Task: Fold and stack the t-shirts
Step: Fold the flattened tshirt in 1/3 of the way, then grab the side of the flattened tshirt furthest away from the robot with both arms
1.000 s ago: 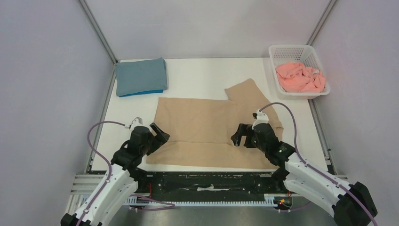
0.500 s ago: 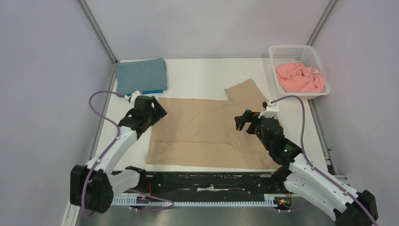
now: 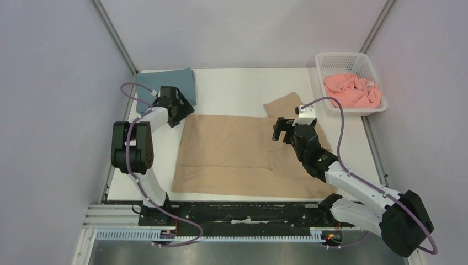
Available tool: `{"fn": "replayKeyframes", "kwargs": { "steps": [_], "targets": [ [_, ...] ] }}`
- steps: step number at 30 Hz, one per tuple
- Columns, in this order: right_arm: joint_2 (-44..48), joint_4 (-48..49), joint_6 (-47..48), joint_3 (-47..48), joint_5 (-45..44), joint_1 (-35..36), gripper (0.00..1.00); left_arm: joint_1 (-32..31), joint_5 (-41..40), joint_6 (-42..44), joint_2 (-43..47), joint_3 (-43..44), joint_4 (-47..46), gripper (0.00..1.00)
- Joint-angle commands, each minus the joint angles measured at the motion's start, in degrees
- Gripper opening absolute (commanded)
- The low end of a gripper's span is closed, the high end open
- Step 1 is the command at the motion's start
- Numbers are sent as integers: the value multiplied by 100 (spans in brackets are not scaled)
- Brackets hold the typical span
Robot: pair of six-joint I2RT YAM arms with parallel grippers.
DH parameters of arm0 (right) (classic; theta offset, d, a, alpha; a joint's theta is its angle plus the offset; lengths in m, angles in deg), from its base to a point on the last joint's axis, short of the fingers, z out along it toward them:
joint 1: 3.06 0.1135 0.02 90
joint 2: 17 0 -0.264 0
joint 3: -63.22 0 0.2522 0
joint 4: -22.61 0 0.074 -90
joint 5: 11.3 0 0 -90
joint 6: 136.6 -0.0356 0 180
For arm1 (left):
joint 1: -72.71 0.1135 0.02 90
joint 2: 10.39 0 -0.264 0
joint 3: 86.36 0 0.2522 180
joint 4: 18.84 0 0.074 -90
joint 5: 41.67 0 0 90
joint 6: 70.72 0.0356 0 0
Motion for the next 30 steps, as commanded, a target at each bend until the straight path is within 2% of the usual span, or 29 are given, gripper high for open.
{"fn": "replayKeyframes", "kwargs": {
  "steps": [1, 7, 10, 14, 17, 22, 26, 30],
  "targets": [
    [-23, 300, 30, 6, -197, -123, 98, 67, 474, 324, -516, 434, -53, 88],
    [434, 197, -546, -590, -110, -147, 98, 61, 471, 338, -764, 580, -115, 84],
    [798, 79, -1043, -976, 207, -147, 98, 62, 539, 322, -918, 612, -154, 82],
    [1243, 55, -1636, -1415, 475, -151, 98, 54, 891, 274, -1242, 776, -146, 75],
    [1423, 115, -1792, -1564, 583, -147, 98, 51, 802, 238, -1396, 877, 12, 68],
    [1133, 22, -1357, -1136, 479, -149, 98, 26, 675, 270, -1416, 827, 136, 56],
    [650, -201, -1103, -619, -43, -148, 98, -122, 137, 394, -1413, 877, 501, 51],
    [189, -267, -780, -140, -265, -181, 98, -211, -53, 488, -1446, 1003, 779, 46]
  ]
}}
